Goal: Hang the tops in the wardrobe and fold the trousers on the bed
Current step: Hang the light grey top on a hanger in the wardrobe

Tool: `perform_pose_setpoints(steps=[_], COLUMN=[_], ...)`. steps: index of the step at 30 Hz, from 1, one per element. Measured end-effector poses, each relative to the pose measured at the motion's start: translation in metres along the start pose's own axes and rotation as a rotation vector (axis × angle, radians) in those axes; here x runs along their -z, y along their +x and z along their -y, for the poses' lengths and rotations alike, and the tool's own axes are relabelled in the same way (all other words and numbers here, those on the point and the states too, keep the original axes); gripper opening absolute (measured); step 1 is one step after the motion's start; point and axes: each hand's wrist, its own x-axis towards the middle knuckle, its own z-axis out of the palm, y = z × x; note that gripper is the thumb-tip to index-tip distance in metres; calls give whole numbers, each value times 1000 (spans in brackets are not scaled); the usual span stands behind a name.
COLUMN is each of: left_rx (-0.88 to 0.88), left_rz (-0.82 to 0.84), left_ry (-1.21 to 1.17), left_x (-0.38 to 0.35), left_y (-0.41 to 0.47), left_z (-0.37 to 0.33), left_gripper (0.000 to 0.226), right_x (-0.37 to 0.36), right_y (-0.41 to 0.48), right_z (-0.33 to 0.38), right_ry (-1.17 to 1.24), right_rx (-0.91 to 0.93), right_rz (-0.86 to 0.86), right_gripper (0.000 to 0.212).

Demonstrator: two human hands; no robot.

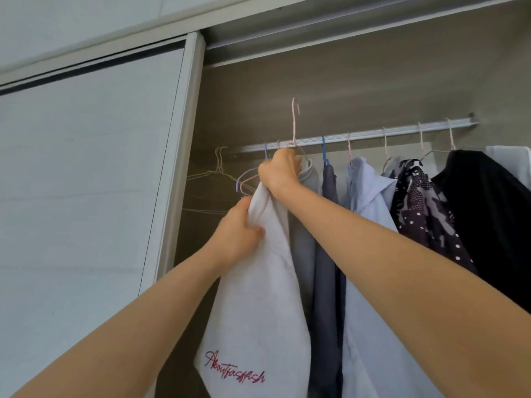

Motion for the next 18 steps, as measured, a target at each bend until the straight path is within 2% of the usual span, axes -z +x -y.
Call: perform_pose_setpoints(steps=[4,10,18], left_rx=[5,71,51], left_rz=[-59,-105,-201], left_ry=[6,-84,-114], left_x=[-12,-30,-55], left_y=[26,67,93], left_z=[14,36,56], left_gripper=[37,34,20], right_x=[-22,-56,-86], right_y=[30,78,114], right_z=[-13,-28,-63], right_ry=[-96,-160,-215], right_rx=[13,-26,-39], right_rz=[-17,-3,-19], right_gripper=[44,48,53])
